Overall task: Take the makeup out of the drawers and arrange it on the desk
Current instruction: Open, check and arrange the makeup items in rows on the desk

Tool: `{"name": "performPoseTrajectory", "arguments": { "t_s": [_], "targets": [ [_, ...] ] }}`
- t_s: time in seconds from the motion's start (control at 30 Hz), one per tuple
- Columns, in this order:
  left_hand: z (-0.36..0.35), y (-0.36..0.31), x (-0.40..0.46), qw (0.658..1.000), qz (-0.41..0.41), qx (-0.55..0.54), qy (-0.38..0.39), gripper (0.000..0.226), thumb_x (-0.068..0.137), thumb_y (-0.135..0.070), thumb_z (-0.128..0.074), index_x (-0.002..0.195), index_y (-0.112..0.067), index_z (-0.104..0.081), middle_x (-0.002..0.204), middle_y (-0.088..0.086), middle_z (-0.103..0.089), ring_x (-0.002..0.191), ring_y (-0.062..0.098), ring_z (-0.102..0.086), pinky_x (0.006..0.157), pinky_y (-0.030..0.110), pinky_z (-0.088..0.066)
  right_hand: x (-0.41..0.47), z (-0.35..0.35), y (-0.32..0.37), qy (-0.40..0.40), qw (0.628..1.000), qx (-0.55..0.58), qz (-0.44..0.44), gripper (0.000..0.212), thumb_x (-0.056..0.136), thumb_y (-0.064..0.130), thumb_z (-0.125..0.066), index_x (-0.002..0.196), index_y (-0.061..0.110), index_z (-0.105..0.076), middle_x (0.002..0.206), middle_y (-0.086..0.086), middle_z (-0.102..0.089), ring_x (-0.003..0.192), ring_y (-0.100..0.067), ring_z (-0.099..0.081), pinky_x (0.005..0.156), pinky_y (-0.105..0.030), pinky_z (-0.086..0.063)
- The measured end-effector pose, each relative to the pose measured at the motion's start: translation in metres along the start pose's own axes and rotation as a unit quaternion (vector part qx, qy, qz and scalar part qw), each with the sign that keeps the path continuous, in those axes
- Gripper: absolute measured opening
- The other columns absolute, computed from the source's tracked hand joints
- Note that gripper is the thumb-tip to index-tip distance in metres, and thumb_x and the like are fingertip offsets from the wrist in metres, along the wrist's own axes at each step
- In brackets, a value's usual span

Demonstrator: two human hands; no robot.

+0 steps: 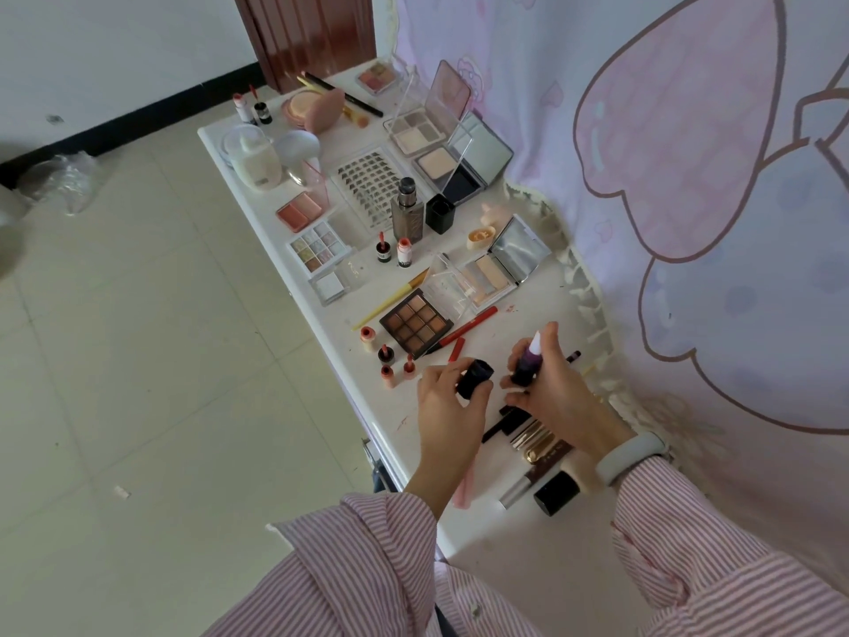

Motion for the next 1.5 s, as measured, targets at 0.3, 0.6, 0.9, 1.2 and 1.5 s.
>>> {"name": "performPoseTrajectory", "arguments": {
  "t_s": [0.3, 0.6, 0.9, 1.2, 1.5],
  "targets": [
    [-0.008, -0.015, 0.017, 0.992, -0.066, 0.089, -0.062, 0.023, 0.085, -0.018, -0.063, 0.107, -0.012, -0.063, 0.111, 0.001, -0.063, 0.105, 0.017, -0.054, 0.084, 0.023, -0.041, 0.02, 0.008, 0.028, -0.072, 0.89, -0.41, 0.183, 0.023, 0.091, 0.015, -0.053, 0.11, 0.002, -0.055, 0.109, -0.012, -0.053, 0.098, -0.022, -0.05, 0.093, -0.035, -0.042],
    [-0.009, -0.019, 0.039, 0.981, -0.031, 0.161, -0.105, 0.031, 0.085, -0.025, -0.063, 0.112, -0.011, -0.06, 0.108, 0.005, -0.063, 0.083, 0.026, -0.063, 0.057, 0.028, -0.039, 0.042, 0.01, 0.035, -0.135, 0.879, -0.406, 0.211, 0.028, 0.084, 0.013, -0.064, 0.111, 0.008, -0.063, 0.104, -0.004, -0.05, 0.095, -0.013, -0.052, 0.084, -0.007, -0.036],
    [-0.012, -0.021, 0.034, 0.966, -0.117, 0.209, -0.1, 0.046, 0.064, -0.016, -0.082, 0.104, -0.007, -0.063, 0.094, 0.008, -0.065, 0.059, 0.02, -0.063, 0.039, 0.014, -0.027, 0.031, 0.01, 0.032, -0.137, 0.871, -0.413, 0.227, 0.039, 0.087, 0.011, -0.059, 0.125, 0.01, -0.051, 0.105, -0.003, -0.046, 0.092, -0.01, -0.051, 0.081, -0.012, -0.041],
    [0.001, 0.0, -0.014, 0.961, -0.179, 0.198, -0.074, 0.026, 0.085, -0.021, -0.049, 0.106, -0.012, -0.06, 0.099, 0.003, -0.065, 0.075, 0.014, -0.064, 0.053, 0.02, -0.047, -0.011, 0.011, 0.01, -0.006, 0.631, -0.717, 0.297, 0.016, 0.083, 0.01, -0.06, 0.099, 0.011, -0.066, 0.099, -0.006, -0.06, 0.096, -0.027, -0.052, 0.083, -0.041, -0.047],
    [0.022, 0.031, -0.036, 0.931, -0.203, 0.298, -0.05, 0.035, 0.083, -0.031, -0.043, 0.098, -0.014, -0.07, 0.103, 0.001, -0.068, 0.099, 0.023, -0.062, 0.085, 0.039, -0.047, 0.0, -0.012, 0.002, 0.119, 0.553, -0.795, 0.219, 0.019, 0.095, 0.024, -0.044, 0.109, 0.019, -0.055, 0.115, 0.002, -0.049, 0.112, -0.017, -0.038, 0.087, -0.028, -0.028]
  ]
}}
Point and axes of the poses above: each hand's wrist, its own x-axis towards the middle knuckle, its own z-axis out of the back of the hand, y = z × x, the point moved 7 cm from there along x, towards the middle knuckle
